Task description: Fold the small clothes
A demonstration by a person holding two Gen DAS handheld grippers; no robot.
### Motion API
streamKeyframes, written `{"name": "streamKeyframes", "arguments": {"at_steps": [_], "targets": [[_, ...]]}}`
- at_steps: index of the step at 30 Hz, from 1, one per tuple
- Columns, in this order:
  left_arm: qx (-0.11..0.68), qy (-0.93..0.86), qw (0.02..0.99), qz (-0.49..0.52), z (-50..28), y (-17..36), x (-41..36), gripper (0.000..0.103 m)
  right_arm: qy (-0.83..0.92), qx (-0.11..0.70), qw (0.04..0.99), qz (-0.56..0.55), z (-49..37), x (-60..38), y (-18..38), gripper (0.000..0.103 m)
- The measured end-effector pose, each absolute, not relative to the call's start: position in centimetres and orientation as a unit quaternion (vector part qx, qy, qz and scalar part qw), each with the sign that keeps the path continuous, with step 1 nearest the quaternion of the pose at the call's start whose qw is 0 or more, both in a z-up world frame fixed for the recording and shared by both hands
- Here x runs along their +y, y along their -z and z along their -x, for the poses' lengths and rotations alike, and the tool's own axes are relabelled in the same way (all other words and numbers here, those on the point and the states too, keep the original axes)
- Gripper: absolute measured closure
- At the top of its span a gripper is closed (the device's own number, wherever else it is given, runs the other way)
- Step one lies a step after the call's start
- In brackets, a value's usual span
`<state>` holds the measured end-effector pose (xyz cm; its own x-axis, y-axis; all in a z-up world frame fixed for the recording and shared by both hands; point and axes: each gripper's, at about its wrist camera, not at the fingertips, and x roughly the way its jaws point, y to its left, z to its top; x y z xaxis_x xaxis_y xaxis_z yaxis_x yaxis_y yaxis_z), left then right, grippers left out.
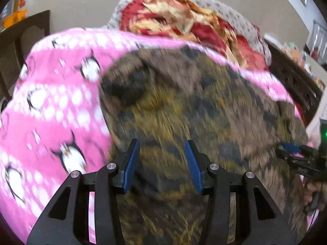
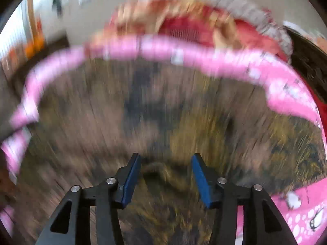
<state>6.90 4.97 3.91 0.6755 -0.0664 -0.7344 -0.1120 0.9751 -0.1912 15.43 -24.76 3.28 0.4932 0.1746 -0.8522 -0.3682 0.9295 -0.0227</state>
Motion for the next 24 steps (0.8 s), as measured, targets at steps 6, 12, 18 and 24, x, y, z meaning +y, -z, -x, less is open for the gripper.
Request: {"name": "streamKeyframes", "arguments": {"at_steps": [6,12,18,24], "targets": [[0.397,0.008,0.915,0.075,-5.2,-2.1,3.3,0.045,-0.133,0.391,0.910,0.032,-12.5,-32.2,-9.0,0.048],[0.402,-0.005,0.914,0.051,-5.4,-1.6,2.3,0.043,0.014,0.372,0.918,-0.139,-12.6,-50.6,-9.0,0.045],[0.402,-0.002,0.914,0.061,-5.3,-1.4,2.7,0.043,0.018,0.391,0.872,-0.292,-13.4,-59.6,-4.4,0.062],[0.403,-0.003,0.913,0.062,-5.2,-1.3,2.8,0.043,0.018,0.355,0.865,-0.355,-15.9,-60.0,-2.8,0.073]]}}
